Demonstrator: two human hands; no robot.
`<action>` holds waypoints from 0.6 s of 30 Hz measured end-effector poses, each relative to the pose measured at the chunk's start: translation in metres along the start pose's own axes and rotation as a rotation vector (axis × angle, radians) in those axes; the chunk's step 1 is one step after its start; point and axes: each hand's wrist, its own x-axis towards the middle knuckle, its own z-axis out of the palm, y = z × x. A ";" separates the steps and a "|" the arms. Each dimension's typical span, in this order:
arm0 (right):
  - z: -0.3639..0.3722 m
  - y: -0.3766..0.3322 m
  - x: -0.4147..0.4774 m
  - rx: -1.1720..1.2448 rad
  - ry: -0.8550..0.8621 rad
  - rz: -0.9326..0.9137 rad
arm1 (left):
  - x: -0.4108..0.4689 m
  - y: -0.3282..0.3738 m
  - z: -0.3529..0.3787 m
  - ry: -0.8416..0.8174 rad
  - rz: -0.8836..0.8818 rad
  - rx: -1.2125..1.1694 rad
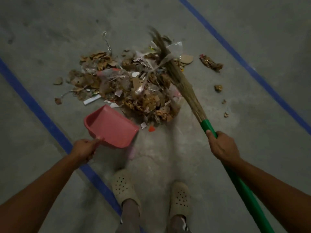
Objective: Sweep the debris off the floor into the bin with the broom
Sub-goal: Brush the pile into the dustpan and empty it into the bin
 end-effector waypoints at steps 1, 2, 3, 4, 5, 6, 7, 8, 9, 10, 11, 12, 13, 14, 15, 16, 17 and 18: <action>0.005 -0.014 0.013 0.032 -0.021 0.054 | 0.011 0.004 -0.003 -0.014 -0.013 0.004; 0.011 -0.028 0.026 0.075 -0.044 0.111 | 0.022 0.007 -0.005 -0.026 -0.028 0.016; 0.016 -0.044 0.040 0.124 -0.065 0.165 | 0.034 0.009 -0.008 -0.040 -0.041 0.033; 0.021 -0.059 0.054 0.166 -0.086 0.199 | 0.047 0.011 -0.009 -0.056 -0.045 0.050; 0.027 -0.074 0.066 0.192 -0.111 0.210 | 0.059 0.013 -0.009 -0.071 -0.046 0.071; 0.034 -0.089 0.077 0.207 -0.142 0.204 | 0.070 0.015 -0.009 -0.087 -0.042 0.092; 0.042 -0.102 0.087 0.216 -0.175 0.181 | 0.082 0.017 -0.008 -0.100 -0.032 0.118; 0.051 -0.113 0.094 0.211 -0.200 0.145 | 0.092 0.020 -0.005 -0.108 -0.019 0.140; 0.061 -0.122 0.098 0.194 -0.211 0.106 | 0.101 0.024 -0.001 -0.117 0.000 0.154; 0.072 -0.128 0.100 0.166 -0.213 0.067 | 0.110 0.029 0.004 -0.130 0.027 0.163; 0.083 -0.131 0.100 0.128 -0.208 0.031 | 0.118 0.035 0.010 -0.151 0.056 0.169; 0.095 -0.132 0.097 0.078 -0.201 -0.001 | 0.123 0.041 0.017 -0.176 0.083 0.180; 0.105 -0.131 0.092 0.016 -0.196 -0.039 | 0.128 0.046 0.022 -0.206 0.104 0.195; 0.115 -0.128 0.085 -0.044 -0.195 -0.085 | 0.131 0.050 0.026 -0.242 0.111 0.210; 0.122 -0.124 0.078 -0.089 -0.194 -0.130 | 0.132 0.051 0.029 -0.279 0.103 0.224; 0.128 -0.119 0.071 -0.113 -0.193 -0.158 | 0.133 0.051 0.031 -0.314 0.085 0.234; 0.131 -0.114 0.064 -0.125 -0.188 -0.173 | 0.132 0.049 0.031 -0.339 0.058 0.230; 0.132 -0.108 0.057 -0.132 -0.182 -0.171 | 0.131 0.045 0.030 -0.353 0.034 0.212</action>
